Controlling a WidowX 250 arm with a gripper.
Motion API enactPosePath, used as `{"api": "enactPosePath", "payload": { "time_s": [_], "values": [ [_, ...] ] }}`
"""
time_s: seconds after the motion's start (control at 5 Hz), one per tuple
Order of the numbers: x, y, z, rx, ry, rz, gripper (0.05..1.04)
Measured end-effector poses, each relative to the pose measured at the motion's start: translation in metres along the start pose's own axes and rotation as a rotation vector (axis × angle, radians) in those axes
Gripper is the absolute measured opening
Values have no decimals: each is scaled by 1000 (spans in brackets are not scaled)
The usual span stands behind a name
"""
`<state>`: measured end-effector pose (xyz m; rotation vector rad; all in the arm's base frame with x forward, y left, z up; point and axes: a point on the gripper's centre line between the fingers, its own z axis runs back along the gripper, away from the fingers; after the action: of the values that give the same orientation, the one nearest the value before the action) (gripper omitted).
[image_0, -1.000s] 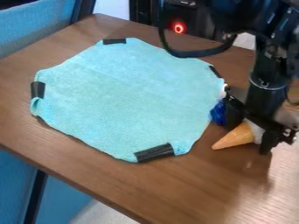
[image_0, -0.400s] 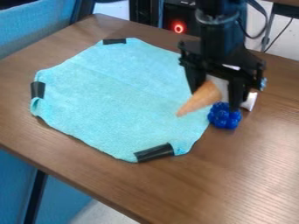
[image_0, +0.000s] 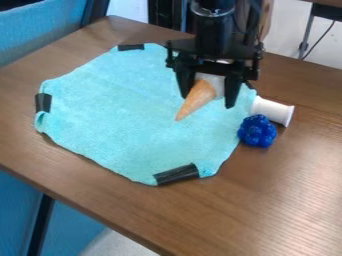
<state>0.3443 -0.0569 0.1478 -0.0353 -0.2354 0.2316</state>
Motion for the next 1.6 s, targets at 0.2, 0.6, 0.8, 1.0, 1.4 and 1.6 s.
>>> {"api": "enactPosePath", "payload": {
  "time_s": [0.2, 0.6, 0.8, 1.0, 1.4, 1.6],
  "values": [
    [35, 21, -1, 1, 21, 269, 797],
    [78, 45, -23, -22, 63, 638, 797],
    [80, 49, -40, 2, 69, 656, 797],
    [77, 48, -58, 12, 73, 652, 797],
    [87, 27, -73, 6, 71, 637, 842],
    [88, 29, -68, 50, 75, 668, 1009]
  ]
}}
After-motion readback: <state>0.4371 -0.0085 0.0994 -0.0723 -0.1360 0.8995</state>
